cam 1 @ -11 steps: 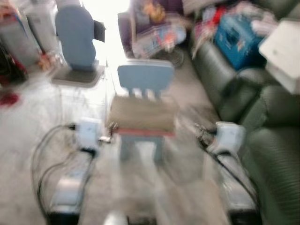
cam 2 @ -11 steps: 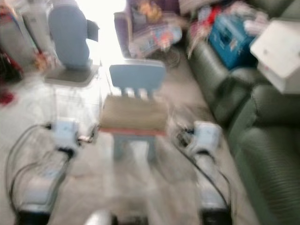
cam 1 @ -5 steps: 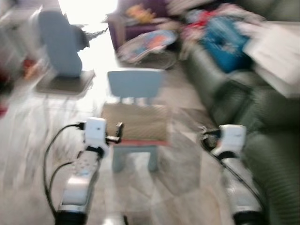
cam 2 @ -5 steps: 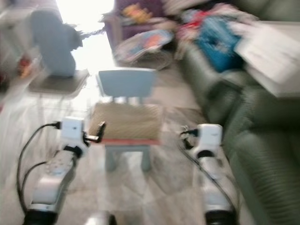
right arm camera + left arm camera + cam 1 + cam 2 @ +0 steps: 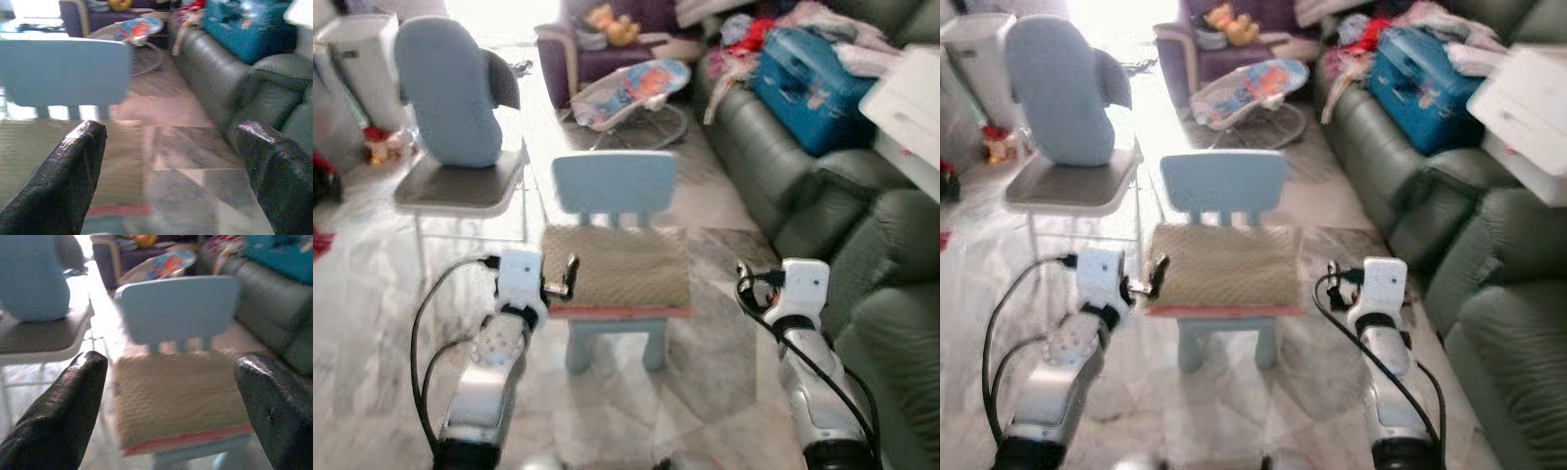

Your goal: Move the pillow to the sofa

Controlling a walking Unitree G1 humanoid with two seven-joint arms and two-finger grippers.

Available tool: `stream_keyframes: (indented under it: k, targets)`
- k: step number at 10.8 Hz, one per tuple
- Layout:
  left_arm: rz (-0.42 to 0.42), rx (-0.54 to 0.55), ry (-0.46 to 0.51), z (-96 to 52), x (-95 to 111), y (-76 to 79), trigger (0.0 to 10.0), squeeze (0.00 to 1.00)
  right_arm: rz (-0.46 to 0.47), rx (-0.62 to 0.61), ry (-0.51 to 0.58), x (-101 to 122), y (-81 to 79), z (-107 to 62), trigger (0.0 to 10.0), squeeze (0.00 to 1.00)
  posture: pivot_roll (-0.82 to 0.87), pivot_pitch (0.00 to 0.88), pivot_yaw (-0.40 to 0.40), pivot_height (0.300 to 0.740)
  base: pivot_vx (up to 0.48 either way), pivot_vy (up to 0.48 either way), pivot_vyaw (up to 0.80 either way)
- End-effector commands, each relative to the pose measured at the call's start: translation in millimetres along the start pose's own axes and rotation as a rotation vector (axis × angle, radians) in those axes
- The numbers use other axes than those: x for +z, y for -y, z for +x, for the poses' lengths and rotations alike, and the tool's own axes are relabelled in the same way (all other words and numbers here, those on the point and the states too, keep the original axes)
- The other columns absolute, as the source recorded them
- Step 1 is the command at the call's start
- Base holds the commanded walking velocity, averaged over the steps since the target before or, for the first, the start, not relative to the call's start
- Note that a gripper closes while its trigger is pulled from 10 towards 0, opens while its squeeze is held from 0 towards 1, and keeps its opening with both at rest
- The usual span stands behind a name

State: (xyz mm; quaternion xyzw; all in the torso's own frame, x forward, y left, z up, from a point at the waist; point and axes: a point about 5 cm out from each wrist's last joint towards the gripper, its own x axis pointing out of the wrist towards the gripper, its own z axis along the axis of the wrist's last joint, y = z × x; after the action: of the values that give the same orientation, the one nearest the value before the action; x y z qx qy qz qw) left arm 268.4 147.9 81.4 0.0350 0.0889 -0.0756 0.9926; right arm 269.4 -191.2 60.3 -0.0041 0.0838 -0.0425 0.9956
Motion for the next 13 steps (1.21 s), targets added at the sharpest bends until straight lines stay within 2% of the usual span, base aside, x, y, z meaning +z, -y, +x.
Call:
stream_keyframes:
  k: [1,5,10,13]
  targets:
    - [0.01,0.001,0.009,0.6,3.1,-0.1,10.0,0.0,-0.005,0.01,0.014,4.8,-1.7,2.6,10.0,0.0,0.01,0.045,-0.047,0.74,0.48,0.0,0.0]
    - [0.005,-0.011,0.01,0.4,3.0,3.3,10.0,0.0,-0.002,0.006,0.006,3.9,-1.3,3.3,10.0,0.0,0.02,0.045,-0.052,0.74,0.458,0.0,0.0]
    - [0.016,-0.004,0.01,-1.2,2.5,0.3,10.0,0.0,-0.008,0.017,-0.001,2.7,-4.9,6.4,10.0,0.0,0.03,0.044,-0.056,0.74,0.461,0.0,0.0]
    - [0.001,0.028,0.009,-1.5,1.5,-2.5,10.0,0.0,-0.006,0.015,-0.005,1.8,-5.5,7.2,10.0,0.0,0.03,0.047,-0.053,0.74,0.0,0.0,0.0]
